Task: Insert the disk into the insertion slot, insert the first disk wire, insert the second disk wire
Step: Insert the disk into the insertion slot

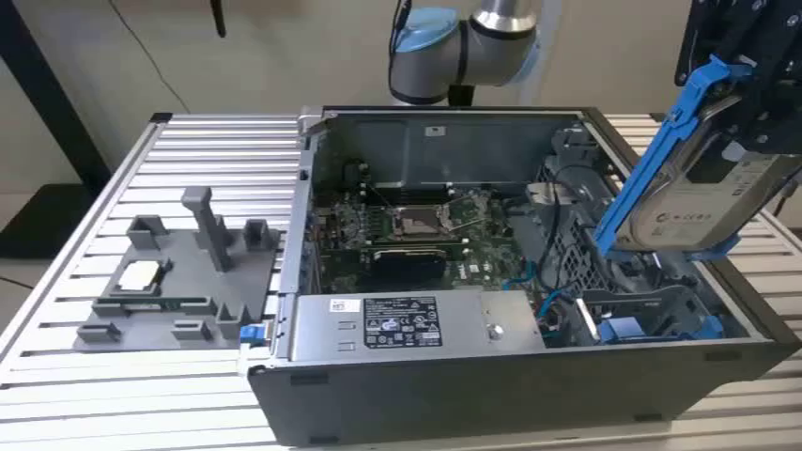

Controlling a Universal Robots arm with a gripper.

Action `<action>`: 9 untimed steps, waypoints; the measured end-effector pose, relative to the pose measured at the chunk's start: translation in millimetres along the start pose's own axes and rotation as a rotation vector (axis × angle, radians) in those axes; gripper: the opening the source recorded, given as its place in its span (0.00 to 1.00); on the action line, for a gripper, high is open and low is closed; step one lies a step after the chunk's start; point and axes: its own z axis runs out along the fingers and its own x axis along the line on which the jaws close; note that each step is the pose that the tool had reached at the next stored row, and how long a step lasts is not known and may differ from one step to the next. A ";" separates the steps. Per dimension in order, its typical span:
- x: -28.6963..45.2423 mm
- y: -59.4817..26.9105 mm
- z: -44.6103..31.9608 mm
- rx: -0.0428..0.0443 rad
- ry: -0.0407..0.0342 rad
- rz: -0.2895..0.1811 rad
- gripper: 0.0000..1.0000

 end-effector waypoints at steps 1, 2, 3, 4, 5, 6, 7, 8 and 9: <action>0.0 0.0 0.0 0.0000 0.0001 0.000 0.33; 0.0 0.0 0.0 0.0000 0.0000 0.000 0.33; 0.0 0.0 0.0 0.0000 0.0000 0.000 0.33; 0.0 0.0 0.0 0.0000 0.0000 0.000 0.33; 0.0 0.0 0.0 0.0000 0.0000 0.000 0.33; 0.0 0.0 0.0 0.0000 0.0001 0.000 0.33; 0.1 0.0 0.2 0.0000 0.0003 0.000 0.33; 0.3 0.0 0.7 0.0000 0.0001 0.000 0.33; 0.8 -0.1 1.4 0.0000 0.0001 0.000 0.33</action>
